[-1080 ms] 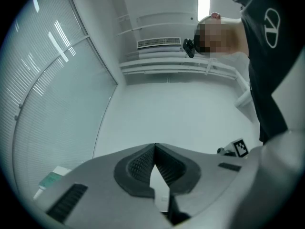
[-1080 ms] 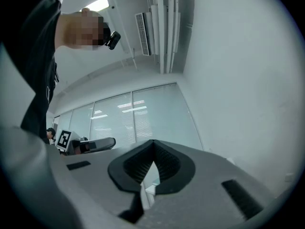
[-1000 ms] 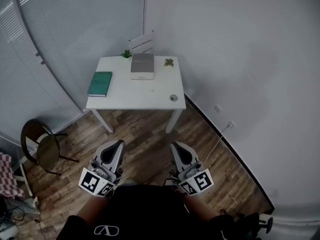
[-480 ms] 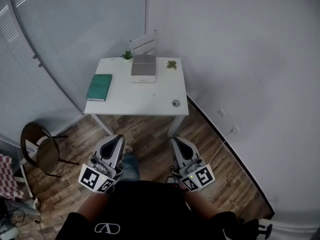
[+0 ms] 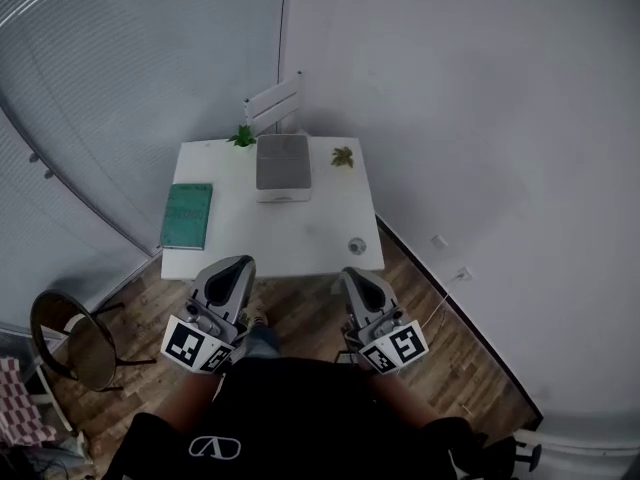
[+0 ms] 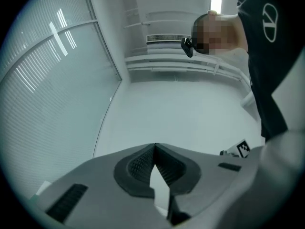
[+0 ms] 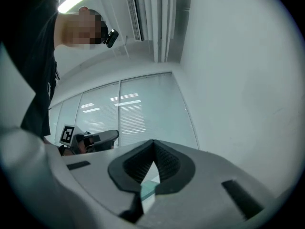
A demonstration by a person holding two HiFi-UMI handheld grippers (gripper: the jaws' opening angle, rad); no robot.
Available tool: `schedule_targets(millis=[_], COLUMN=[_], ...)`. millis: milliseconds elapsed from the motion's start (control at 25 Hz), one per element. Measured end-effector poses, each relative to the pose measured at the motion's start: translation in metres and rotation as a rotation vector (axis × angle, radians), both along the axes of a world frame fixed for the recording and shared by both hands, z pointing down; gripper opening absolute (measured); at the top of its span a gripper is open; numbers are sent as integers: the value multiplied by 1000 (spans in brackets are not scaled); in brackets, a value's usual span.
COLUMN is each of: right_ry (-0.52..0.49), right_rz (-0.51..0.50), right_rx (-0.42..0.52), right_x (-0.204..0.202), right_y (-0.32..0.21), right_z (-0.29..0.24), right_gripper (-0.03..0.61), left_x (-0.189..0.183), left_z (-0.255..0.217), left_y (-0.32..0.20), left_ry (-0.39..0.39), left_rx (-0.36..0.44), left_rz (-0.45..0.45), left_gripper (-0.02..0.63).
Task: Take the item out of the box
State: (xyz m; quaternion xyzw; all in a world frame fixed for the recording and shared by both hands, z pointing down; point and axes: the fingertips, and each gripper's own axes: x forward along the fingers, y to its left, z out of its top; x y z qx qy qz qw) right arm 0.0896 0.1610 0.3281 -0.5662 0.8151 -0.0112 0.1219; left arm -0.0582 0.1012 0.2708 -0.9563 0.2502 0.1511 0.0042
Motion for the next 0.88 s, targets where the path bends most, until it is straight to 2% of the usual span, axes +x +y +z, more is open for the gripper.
schedule_targets(millis=[240, 440, 640, 880], right_ry=[21, 39, 42, 32], right_rz=[44, 69, 67, 11], right_rx=[15, 6, -5, -15], right_x=[-3, -6, -4, 0], right_y=[-111, -180, -222, -247], right_z=[-10, -8, -1, 7], right_gripper=[5, 5, 5, 5], left_x=[2, 7, 16, 25], left_z=[-1, 2, 12, 20], left_y=[-114, -183, -220, -235], left_ry=[1, 8, 5, 0], left_rx=[0, -5, -23, -36], left_rz=[54, 102, 113, 74], left_gripper=[5, 5, 5, 5])
